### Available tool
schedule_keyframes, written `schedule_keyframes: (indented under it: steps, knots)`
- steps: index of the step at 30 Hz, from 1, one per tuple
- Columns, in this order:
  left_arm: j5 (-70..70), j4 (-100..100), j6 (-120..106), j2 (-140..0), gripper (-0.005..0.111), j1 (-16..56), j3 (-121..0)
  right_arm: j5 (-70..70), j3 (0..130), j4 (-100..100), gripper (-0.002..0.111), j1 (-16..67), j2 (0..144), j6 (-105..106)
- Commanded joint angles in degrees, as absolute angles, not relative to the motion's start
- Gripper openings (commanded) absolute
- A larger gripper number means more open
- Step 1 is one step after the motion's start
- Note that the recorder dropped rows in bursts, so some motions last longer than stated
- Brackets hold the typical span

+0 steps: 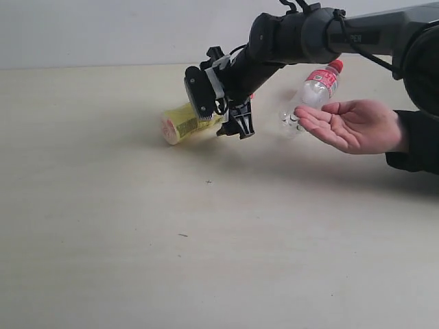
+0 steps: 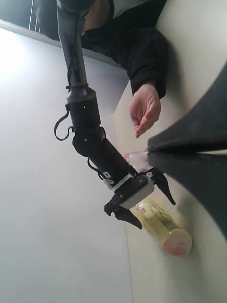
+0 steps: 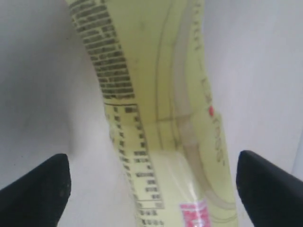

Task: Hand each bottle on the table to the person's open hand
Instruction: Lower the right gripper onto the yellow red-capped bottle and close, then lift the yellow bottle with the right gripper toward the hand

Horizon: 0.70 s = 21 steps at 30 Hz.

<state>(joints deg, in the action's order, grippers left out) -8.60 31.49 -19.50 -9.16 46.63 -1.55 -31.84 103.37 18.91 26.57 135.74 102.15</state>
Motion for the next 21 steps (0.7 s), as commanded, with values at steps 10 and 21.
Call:
schedule_keyframes:
  steps: [10, 21]
  knots:
    - [-8.6, 31.7, -19.3, -8.9, 0.0, 46.6, -1.3, -30.2, 103.9, 19.1, 0.064, 26.6, 136.7, 102.3]
    - [-8.6, 31.7, -19.3, -8.9, 0.0, 46.6, -1.3, -31.8, 103.9, 19.1, 0.0, 26.6, 136.0, 101.8]
